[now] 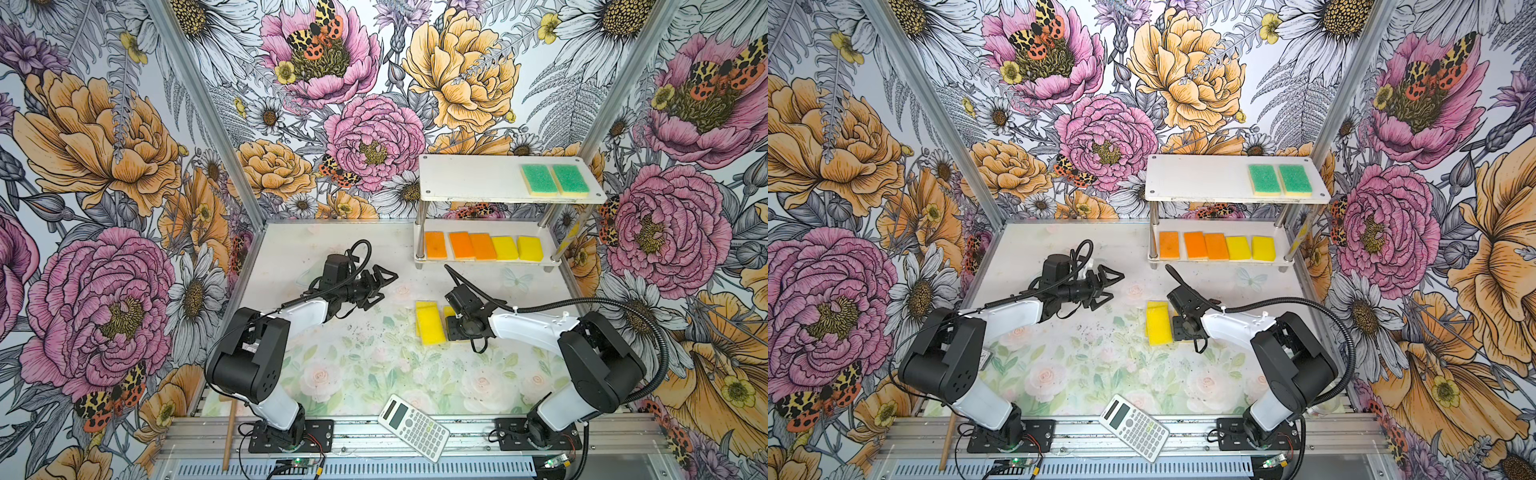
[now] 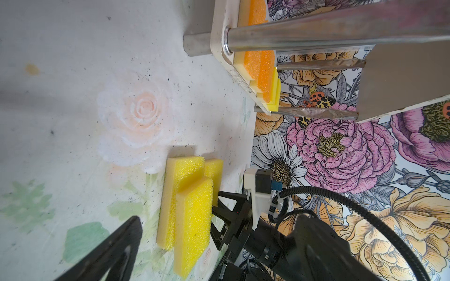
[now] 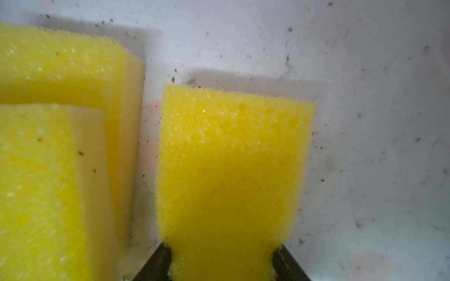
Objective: Arrange cleaning sponges on a shelf
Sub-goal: Pick up the cleaning sponge at the center of the table.
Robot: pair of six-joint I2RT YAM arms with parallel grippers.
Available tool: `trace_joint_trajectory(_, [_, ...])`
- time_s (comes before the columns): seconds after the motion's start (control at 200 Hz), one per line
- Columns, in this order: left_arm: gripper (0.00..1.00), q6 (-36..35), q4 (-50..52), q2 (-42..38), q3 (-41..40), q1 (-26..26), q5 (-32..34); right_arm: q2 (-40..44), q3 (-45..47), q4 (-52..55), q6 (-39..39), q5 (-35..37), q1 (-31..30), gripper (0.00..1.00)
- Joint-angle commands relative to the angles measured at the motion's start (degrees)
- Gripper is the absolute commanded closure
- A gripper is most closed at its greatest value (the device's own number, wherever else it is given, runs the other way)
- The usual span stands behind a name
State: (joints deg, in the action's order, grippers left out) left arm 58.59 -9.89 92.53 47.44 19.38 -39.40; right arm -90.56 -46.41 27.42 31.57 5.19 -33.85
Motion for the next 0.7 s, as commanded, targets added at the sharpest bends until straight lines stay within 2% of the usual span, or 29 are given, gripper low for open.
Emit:
trace_joint_trajectory(0.0, [0.01,-0.49,-0.04,0.42,0.74,0.31,0.47,-0.92,-0.2,4.08,0.52,-1.92,-0.52,0.49])
trace_joint_trajectory(0.435, [0.01,-0.76,-0.04,-0.33,-0.12,-0.33,0.13,6.79,-5.02,10.8,-2.25,-2.52,1.61,0.54])
trace_joint_trajectory(0.696, [0.01,-0.93,-0.04,-0.33,0.03,-0.57,-0.15,12.08,-12.08,18.06,-5.55,-3.61,4.76,0.54])
